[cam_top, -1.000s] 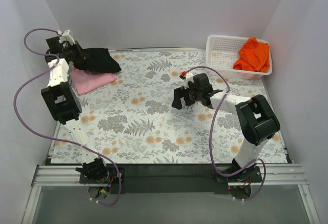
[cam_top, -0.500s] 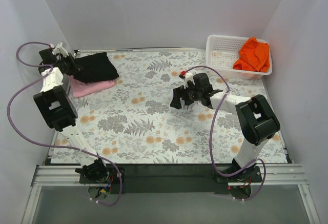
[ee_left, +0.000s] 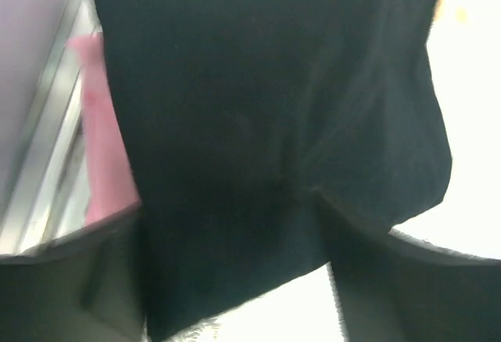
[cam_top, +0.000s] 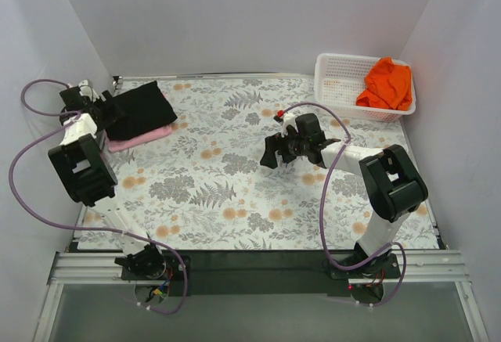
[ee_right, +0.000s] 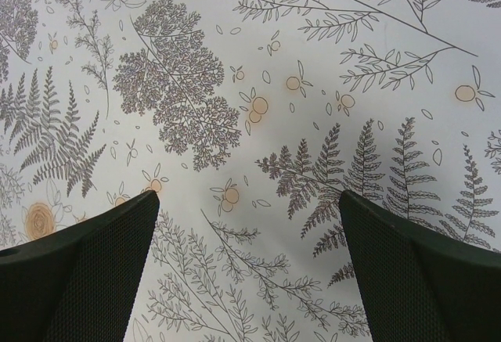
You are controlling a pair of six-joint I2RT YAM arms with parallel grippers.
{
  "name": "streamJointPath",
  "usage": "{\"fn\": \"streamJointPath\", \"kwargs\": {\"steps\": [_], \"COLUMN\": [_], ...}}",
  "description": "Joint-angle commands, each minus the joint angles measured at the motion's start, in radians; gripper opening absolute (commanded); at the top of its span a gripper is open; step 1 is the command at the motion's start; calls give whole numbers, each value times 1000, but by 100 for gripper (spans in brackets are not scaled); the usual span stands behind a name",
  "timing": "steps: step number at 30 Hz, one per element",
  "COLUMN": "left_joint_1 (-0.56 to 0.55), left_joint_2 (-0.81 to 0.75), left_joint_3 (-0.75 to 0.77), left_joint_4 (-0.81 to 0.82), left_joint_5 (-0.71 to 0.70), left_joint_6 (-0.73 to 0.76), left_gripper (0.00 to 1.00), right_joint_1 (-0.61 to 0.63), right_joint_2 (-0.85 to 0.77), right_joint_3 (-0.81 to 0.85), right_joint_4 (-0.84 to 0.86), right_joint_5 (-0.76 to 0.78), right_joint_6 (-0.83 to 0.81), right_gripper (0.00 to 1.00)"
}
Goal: Fold and stack the t-shirts
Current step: Neatly place the folded tshirt to the corner
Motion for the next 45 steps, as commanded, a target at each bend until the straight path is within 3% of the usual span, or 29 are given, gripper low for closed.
{"fn": "streamJointPath", "kwargs": {"steps": [1, 3, 4, 12, 20, 27, 33, 35, 40, 45], "left_joint_1": [12, 12, 12, -20, -191, -373, -442, -516, -674, -738], "left_joint_2": [-123, -143, -149, -235, -428, -775, -984, -1054, -1119, -1136], "left_joint_3": [-26, -31, -32, -68, -201, -391, -538, -613, -675, -641], "left_joint_4": [44, 37, 34, -51, -30, 14, 21, 38, 40, -3], "left_joint_5": [-117, -131, -134, -180, -345, -414, -390, -382, -488, -508], "left_joint_6": [-26, -30, -35, -82, -147, -213, -286, -300, -300, -287], "left_gripper": [71, 92, 93, 95, 95, 95, 95, 95, 96, 97], "right_joint_1": [2, 2, 2, 2, 2, 2, 2, 2, 2, 2], "right_joint_2": [-47, -50, -52, -86, -178, -360, -501, -543, -630, -736], "right_joint_3": [-2, -5, -5, -12, -55, -98, -112, -117, -132, -154], "right_joint_4": [34, 34, 34, 34, 29, -21, -107, -124, -178, -232], "right_joint_5": [-15, -17, -17, -12, 18, 81, 136, 164, 238, 282], "right_joint_6": [-1, -1, -1, -1, 2, 1, -2, -2, 1, 16], "right_gripper": [89, 89, 89, 89, 90, 93, 97, 97, 98, 98]}}
